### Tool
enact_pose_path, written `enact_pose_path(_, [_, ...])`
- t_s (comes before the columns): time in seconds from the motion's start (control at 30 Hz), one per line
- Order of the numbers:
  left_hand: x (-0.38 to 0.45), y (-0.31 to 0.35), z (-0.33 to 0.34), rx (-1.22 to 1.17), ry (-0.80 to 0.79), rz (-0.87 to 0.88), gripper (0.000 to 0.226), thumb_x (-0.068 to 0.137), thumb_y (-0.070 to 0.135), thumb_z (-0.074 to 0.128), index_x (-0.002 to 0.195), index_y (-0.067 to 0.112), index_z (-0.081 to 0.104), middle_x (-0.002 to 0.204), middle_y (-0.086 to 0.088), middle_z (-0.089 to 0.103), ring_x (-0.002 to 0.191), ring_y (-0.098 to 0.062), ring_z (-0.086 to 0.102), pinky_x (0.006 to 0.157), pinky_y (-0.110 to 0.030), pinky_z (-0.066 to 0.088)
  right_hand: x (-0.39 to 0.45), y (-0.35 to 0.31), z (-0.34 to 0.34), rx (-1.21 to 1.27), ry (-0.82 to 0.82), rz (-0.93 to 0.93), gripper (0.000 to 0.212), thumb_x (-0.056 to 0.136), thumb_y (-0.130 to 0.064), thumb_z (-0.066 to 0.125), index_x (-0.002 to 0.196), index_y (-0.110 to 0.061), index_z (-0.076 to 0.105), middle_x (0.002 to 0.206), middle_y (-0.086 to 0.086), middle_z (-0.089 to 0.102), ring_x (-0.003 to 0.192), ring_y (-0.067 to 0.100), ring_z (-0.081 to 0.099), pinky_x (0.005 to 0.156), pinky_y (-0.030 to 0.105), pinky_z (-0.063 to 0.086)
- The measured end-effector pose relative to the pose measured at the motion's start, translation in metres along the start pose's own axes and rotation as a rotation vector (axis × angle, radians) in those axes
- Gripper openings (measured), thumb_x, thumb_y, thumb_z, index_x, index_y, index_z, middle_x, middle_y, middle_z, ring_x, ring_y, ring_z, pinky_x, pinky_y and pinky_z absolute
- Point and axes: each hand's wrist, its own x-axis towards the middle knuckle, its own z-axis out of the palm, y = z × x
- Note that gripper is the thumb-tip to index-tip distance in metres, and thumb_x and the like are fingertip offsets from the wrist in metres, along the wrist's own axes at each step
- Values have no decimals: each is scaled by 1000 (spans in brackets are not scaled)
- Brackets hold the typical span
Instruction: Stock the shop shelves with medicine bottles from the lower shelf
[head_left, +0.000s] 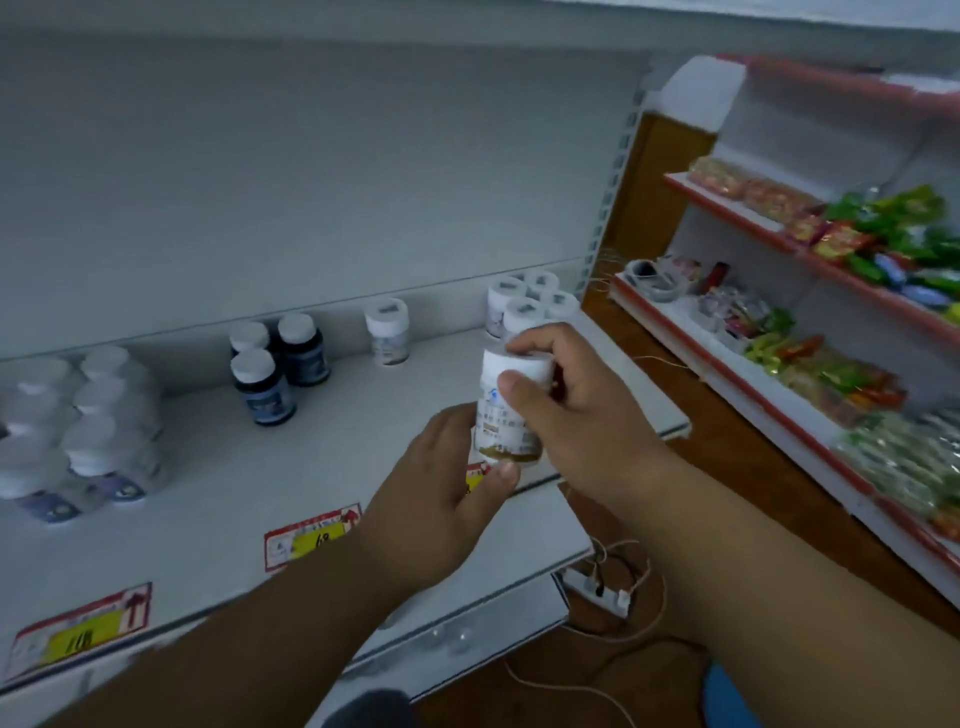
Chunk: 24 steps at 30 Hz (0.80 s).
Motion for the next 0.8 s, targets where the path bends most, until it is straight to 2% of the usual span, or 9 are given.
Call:
enact_pose_path(0.13, [20, -22, -4, 201, 40, -177, 78, 89, 74, 24, 147, 24, 37, 143, 4, 45, 129, -10, 42, 109, -34, 36, 45, 15, 3, -64, -127, -62, 21, 92, -29, 67, 110, -33, 57, 104, -18, 60, 95, 1, 63, 77, 25, 59])
enact_pose_path(0.23, [37, -43, -12, 369, -2, -289, 86, 85, 78, 20, 153, 25, 25, 154, 2, 34, 138, -17, 35, 113, -38, 31, 81, 28, 13, -249, -208, -99, 30, 85, -32, 75, 108, -36, 57, 108, -13, 60, 92, 7, 63, 75, 23, 56])
enact_pose_path(0.3, [54, -58, -19, 483, -3, -347, 88, 86, 77, 23, 154, 22, 21, 159, -2, 28, 143, -22, 30, 116, -43, 29, 108, 36, 19, -410, -238, -167, 36, 81, -31, 78, 108, -34, 55, 110, -10, 59, 90, 8, 60, 75, 23, 51])
enact_pose_path(0.4, [80, -74, -28, 671, 8, -375, 87, 91, 71, 33, 156, 17, 14, 164, -6, 15, 149, -26, 16, 121, -45, 19, 144, 52, 31, -523, -256, -240, 39, 78, -26, 80, 105, -26, 53, 109, -4, 50, 86, 11, 54, 67, 19, 40])
enact_pose_path(0.5, [103, -88, -34, 787, 26, -355, 87, 94, 64, 36, 157, 15, 1, 166, -4, -8, 152, -22, -7, 121, -41, 6, 178, 70, 45, -608, -272, -286, 36, 75, -25, 80, 102, -21, 56, 108, 0, 52, 92, 19, 54, 75, 32, 45])
enact_pose_path(0.57, [114, -98, -37, 839, -3, -353, 86, 96, 57, 39, 157, 15, -7, 165, -3, -16, 150, -20, -18, 120, -38, 0, 198, 81, 53, -670, -272, -316, 35, 73, -26, 79, 101, -21, 59, 108, 2, 59, 97, 23, 56, 81, 39, 48])
enact_pose_path(0.7, [122, -103, -37, 841, -32, -385, 87, 96, 48, 43, 156, 14, -10, 165, -2, -14, 150, -18, -17, 120, -34, -2, 219, 101, 65, -676, -305, -296, 29, 75, -15, 68, 101, -20, 56, 111, 5, 57, 100, 29, 56, 83, 47, 50])
enact_pose_path(0.8, [121, -104, -40, 869, -58, -387, 88, 96, 48, 43, 156, 14, -11, 165, -2, -14, 151, -18, -16, 121, -36, 1, 226, 106, 70, -676, -312, -324, 31, 78, -8, 64, 107, -14, 56, 117, 9, 48, 101, 30, 54, 85, 46, 49])
